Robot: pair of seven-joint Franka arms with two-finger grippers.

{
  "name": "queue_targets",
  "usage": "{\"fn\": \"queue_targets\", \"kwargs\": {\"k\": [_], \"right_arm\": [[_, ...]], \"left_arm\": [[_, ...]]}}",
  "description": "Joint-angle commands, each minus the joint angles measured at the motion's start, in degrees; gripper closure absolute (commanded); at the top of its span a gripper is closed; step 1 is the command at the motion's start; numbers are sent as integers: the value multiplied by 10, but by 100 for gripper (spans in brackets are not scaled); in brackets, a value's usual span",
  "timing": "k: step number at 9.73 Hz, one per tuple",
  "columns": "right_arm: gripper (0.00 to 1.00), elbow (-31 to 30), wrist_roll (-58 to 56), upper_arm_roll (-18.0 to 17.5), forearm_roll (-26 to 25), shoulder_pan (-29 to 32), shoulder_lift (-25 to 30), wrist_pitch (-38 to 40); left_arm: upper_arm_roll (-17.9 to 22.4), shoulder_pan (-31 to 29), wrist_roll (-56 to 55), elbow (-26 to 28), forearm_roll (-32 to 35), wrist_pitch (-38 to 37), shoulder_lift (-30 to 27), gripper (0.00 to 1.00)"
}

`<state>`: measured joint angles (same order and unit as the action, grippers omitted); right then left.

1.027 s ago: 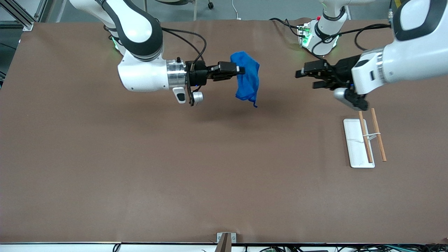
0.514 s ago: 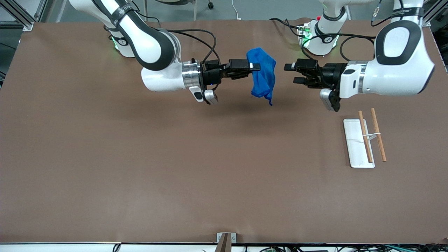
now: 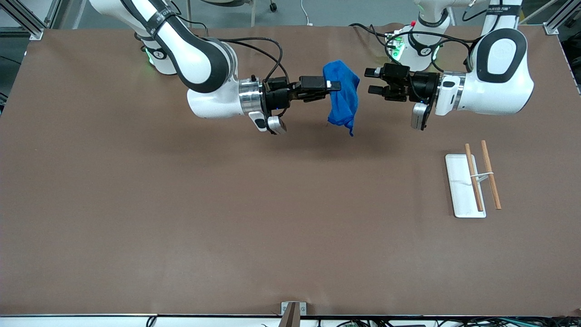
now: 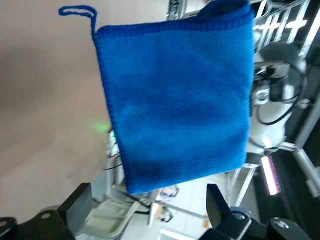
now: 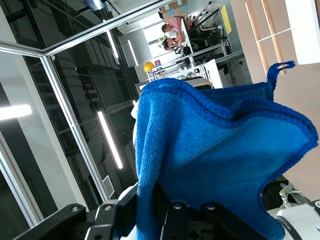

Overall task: Right arm passes towel to left arm to hang
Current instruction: 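Grasp the hanging towel with the left gripper beside the right gripper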

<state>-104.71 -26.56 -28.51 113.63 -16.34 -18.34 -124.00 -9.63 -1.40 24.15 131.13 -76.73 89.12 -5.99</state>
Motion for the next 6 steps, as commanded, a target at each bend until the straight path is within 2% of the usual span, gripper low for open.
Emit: {"fn": "queue_targets", "kwargs": {"k": [1,3,6], "right_arm": [[100,-2,-13,-2,21,-1,7,-5],[100,-2,-10,-2,21,0,10,-5],[100,-3,-10,-2,22,0,10,-5]], "left_arm": [[-2,-12,23,45,-53,5,2,1],[-3,-12,50,61,-59,4,9,2],[-14,-7,67,61,-139,22,34,6]]}}
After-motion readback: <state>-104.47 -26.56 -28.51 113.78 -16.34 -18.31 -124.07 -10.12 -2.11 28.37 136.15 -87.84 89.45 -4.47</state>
